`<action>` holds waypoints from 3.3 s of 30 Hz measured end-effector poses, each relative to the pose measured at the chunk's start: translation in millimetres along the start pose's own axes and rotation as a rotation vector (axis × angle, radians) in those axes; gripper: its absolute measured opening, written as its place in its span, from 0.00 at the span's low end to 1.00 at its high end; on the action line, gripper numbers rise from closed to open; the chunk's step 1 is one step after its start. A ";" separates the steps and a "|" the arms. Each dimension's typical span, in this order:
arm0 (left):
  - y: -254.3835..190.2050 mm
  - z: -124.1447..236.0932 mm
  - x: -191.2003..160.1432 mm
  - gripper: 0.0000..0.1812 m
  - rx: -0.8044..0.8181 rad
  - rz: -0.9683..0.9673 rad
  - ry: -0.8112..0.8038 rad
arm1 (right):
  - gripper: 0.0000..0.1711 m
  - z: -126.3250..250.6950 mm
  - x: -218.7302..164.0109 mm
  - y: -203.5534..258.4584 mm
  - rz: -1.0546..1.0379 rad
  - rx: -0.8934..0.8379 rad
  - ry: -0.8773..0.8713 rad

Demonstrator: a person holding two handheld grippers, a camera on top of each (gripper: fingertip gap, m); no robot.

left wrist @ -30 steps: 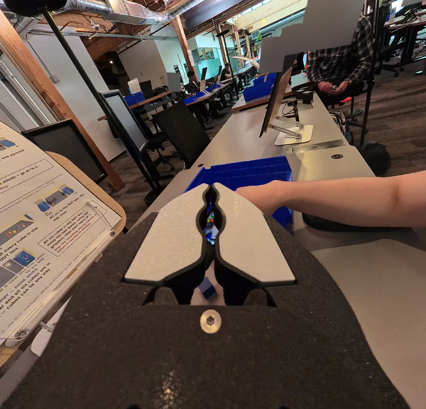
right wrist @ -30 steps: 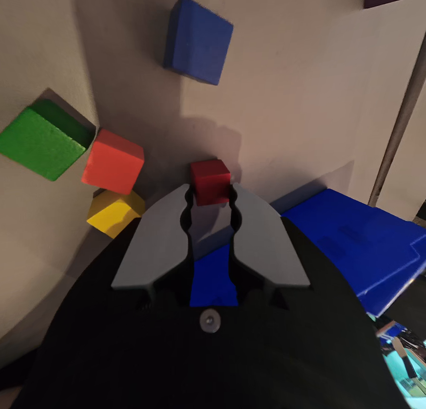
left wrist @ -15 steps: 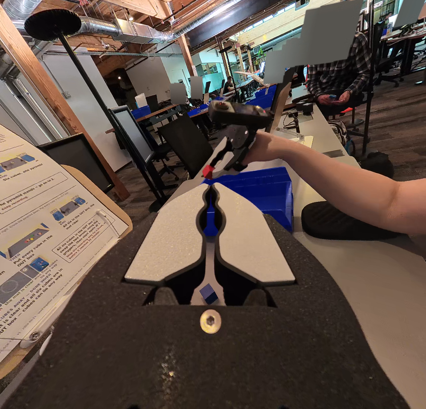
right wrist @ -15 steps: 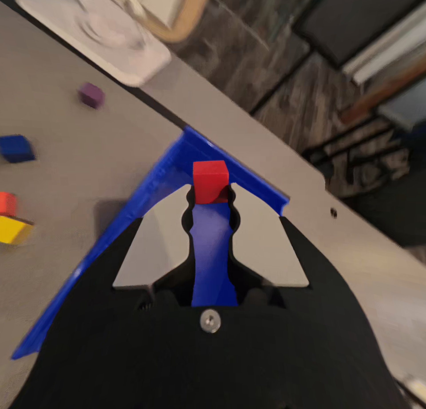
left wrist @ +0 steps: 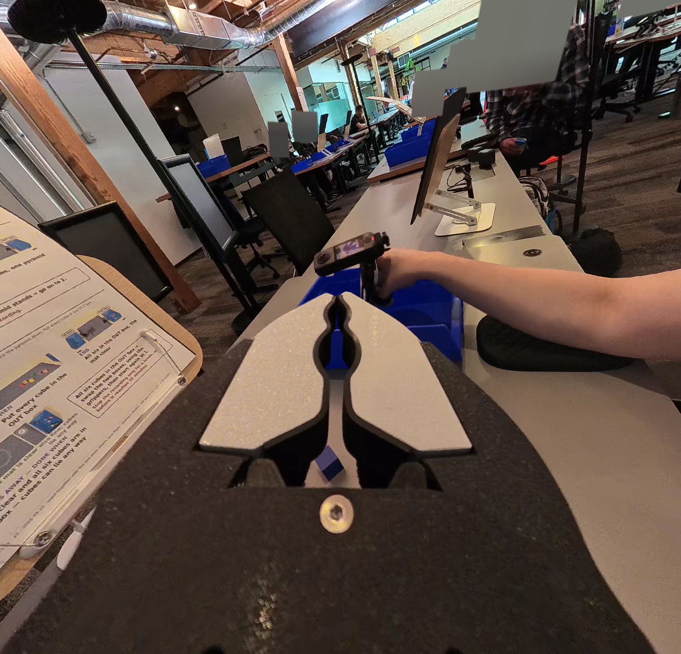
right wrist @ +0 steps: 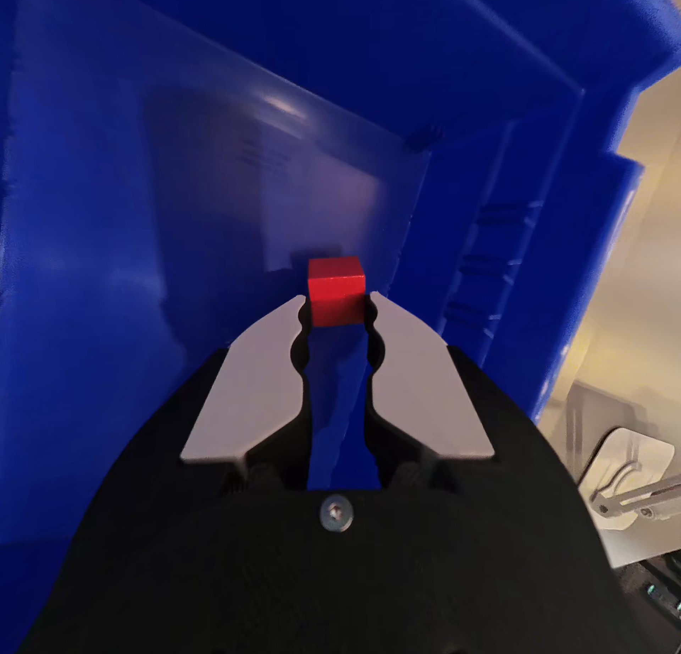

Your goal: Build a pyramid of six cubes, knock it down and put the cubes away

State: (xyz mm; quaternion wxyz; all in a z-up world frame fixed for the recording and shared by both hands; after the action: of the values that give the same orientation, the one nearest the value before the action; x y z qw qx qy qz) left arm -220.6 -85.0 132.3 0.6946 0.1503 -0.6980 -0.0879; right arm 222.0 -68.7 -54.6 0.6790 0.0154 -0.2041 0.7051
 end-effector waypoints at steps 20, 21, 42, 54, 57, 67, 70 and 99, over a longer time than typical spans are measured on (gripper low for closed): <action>-3.1 -1.2 -0.4 0.00 -0.011 -0.025 0.022 | 0.24 128.5 16.4 178.2 1.088 0.475 -0.558; -2.7 -0.2 0.3 0.00 -0.009 -0.025 0.019 | 0.24 122.5 13.0 189.4 1.139 0.516 -0.501; 3.3 1.3 -2.7 0.00 -0.002 -0.019 0.031 | 0.19 57.0 6.0 237.3 1.300 0.362 -0.014; 20.0 4.1 -11.4 0.00 0.147 -0.059 0.146 | 0.17 114.3 17.3 211.4 1.227 0.269 -0.327; 36.8 9.9 -20.0 0.00 0.311 -0.073 0.265 | 0.17 153.7 21.4 172.9 1.048 0.191 -0.554; 74.6 19.2 -59.2 0.00 0.722 -0.283 0.716 | 0.17 77.8 7.6 31.1 0.324 0.126 -0.187; 78.8 15.5 -72.0 0.00 0.743 -0.309 0.802 | 0.18 33.0 6.6 27.5 0.266 0.215 -0.073; 79.7 11.7 -82.2 0.00 0.731 -0.344 0.886 | 0.21 80.5 23.5 33.0 0.224 0.057 -0.249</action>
State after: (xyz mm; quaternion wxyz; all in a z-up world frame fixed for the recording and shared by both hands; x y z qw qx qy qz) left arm -240.1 16.1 80.9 0.7986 0.5127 -0.2926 0.1175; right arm 167.8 -71.0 17.4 0.5648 0.0990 -0.2672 0.7745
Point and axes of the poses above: each gripper's, where its closed fingertips meet, z back along the fingers, x out of its top, y = z × x across the jaws, the point moved 9 cm from there along z, back along the fingers, and after that the axes turned 4 degrees about x, right-handed, at the moved point
